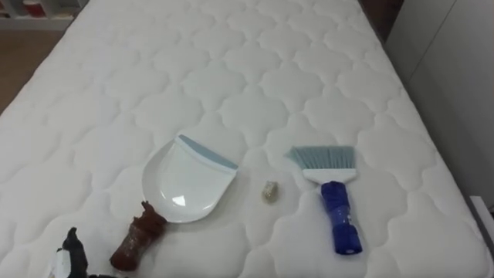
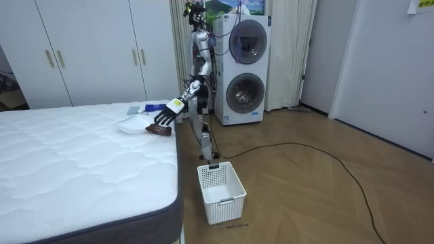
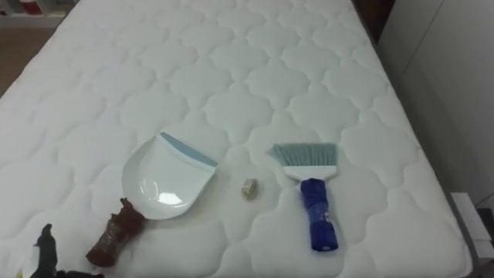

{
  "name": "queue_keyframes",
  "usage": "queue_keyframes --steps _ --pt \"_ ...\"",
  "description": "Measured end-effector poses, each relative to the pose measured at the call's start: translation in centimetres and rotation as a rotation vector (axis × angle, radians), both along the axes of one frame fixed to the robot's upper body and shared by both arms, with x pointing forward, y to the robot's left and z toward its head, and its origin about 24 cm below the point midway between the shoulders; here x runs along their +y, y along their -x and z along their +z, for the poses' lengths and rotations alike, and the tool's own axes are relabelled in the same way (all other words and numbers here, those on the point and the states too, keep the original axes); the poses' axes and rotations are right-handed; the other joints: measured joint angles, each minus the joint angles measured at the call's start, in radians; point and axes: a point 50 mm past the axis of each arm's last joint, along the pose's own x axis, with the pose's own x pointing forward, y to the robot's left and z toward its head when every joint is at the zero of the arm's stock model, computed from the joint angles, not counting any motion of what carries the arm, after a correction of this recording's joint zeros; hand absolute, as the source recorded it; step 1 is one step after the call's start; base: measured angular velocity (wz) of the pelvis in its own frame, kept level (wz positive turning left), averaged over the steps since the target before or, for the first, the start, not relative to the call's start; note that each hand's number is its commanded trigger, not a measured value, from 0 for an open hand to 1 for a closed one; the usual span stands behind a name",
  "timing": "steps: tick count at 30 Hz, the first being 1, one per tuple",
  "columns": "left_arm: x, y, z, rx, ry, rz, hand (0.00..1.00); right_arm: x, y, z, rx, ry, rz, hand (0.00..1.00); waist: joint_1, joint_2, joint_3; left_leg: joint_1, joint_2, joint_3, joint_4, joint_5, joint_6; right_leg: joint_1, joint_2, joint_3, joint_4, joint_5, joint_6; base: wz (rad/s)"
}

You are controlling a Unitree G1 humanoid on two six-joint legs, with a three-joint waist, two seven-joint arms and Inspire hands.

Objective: Clean bed

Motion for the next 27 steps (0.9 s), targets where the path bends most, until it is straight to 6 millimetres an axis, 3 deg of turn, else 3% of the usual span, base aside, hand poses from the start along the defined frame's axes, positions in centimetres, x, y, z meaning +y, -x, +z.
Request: queue_keyframes --steps 7,16,27 --pt "-0.9 -2.9 2.2 -0.164 -0.024 -0.057 0.0 -0.3 -0.1 0.1 -0.006 -0.007 0.006 0.0 -0.023 0.007 -0.0007 0.015 -0.001 0.002 -0.016 0.0 0.0 0.013 0.001 0.005 -0.015 0.0 0.0 -0.03" --pt "-3.5 -5.9 3.4 -0.232 0.003 -0.184 0.0 -0.2 -0.8 0.2 -0.019 -0.016 0.008 0.0 -0.046 0.005 -0.0005 -0.023 0.003 0.011 -0.005 0.001 -0.002 -0.024 0.002 0.006 -0.013 0.003 -0.003 -0.03" --pt "-4.5 -6.1 2.9 -0.199 0.054 -0.234 0.0 -0.3 -1.3 0.2 -0.033 -0.025 -0.033 0.0 -0.045 0.006 -0.0003 -0.092 0.005 0.013 0.005 0.001 -0.002 -0.09 0.003 0.008 -0.009 0.005 -0.004 0.0"
